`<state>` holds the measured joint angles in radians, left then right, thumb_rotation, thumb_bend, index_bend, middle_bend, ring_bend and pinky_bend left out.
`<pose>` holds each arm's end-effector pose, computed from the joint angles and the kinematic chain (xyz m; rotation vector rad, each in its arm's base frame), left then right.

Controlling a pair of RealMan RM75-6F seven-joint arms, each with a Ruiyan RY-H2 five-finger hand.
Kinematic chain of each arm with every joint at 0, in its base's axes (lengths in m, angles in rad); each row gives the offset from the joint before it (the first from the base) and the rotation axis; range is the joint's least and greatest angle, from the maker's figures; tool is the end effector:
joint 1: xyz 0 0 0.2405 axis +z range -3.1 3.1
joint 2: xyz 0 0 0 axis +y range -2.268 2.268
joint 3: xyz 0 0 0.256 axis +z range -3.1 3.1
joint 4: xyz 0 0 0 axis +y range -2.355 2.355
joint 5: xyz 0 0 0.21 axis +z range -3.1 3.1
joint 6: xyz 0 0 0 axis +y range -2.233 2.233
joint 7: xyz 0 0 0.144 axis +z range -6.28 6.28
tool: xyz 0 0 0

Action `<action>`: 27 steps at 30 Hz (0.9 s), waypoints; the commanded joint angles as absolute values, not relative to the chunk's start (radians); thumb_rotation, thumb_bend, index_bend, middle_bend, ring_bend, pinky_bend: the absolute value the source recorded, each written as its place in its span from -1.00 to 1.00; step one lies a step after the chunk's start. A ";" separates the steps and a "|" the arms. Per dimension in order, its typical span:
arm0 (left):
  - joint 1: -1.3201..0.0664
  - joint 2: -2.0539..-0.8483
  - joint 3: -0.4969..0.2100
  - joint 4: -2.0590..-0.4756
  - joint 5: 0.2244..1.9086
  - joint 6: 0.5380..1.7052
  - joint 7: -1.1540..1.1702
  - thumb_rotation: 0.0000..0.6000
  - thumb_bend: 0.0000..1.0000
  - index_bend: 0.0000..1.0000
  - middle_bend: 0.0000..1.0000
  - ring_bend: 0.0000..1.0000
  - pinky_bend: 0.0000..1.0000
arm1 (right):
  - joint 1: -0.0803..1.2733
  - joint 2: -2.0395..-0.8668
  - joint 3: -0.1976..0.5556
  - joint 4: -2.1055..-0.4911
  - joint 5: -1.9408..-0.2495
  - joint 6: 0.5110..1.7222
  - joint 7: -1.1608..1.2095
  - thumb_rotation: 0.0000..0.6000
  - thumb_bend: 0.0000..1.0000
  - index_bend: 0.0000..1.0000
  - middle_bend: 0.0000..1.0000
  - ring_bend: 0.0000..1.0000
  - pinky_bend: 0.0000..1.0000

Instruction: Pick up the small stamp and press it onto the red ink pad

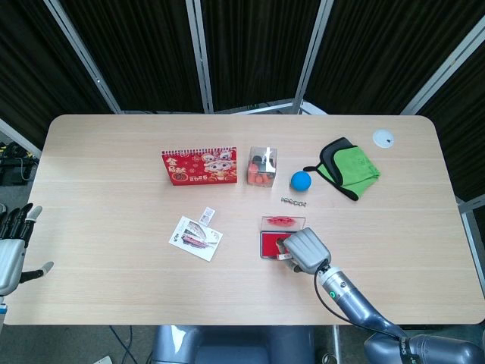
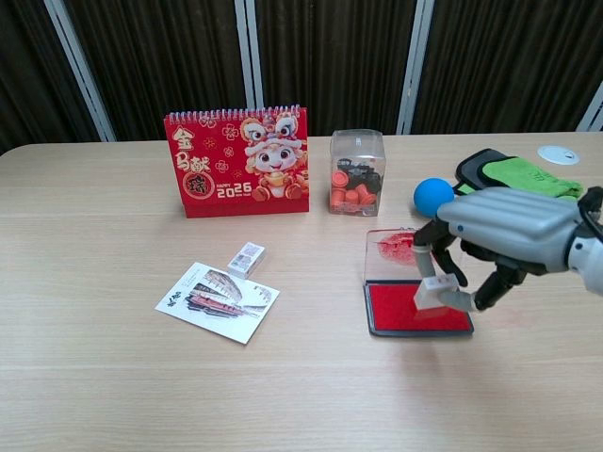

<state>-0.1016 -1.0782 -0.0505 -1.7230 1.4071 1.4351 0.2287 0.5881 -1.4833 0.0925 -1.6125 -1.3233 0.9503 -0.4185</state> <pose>-0.3035 0.1839 0.1595 -1.4118 -0.8531 -0.7253 -0.1685 -0.2810 -0.0175 2.0430 -0.8566 0.8567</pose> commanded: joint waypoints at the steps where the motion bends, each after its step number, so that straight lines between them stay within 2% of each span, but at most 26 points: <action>1: -0.102 -1.078 -0.051 -1.723 1.406 1.433 0.228 1.00 -1.00 -1.00 -1.00 -1.00 -1.00 | 0.599 -1.463 0.137 -1.630 -1.265 0.940 -0.372 1.00 -0.11 0.14 0.28 0.86 1.00; 7: -0.105 -1.076 -0.049 -1.724 1.403 1.426 0.225 1.00 -1.00 -1.00 -1.00 -1.00 -1.00 | 0.613 -1.475 0.177 -1.584 -1.182 0.912 -0.301 1.00 -0.09 0.14 0.28 0.87 1.00; 18: -0.108 -1.076 -0.047 -1.726 1.397 1.419 0.228 1.00 -1.00 -1.00 -1.00 -1.00 -1.00 | 0.622 -1.542 0.156 -1.465 -1.176 0.895 -0.226 1.00 -0.04 0.15 0.28 0.86 1.00; 27: -0.109 -1.075 -0.046 -1.727 1.394 1.418 0.228 1.00 -1.00 -1.00 -1.00 -1.00 -1.00 | 0.620 -1.565 0.135 -1.429 -1.187 0.891 -0.198 1.00 -0.04 0.15 0.28 0.86 1.00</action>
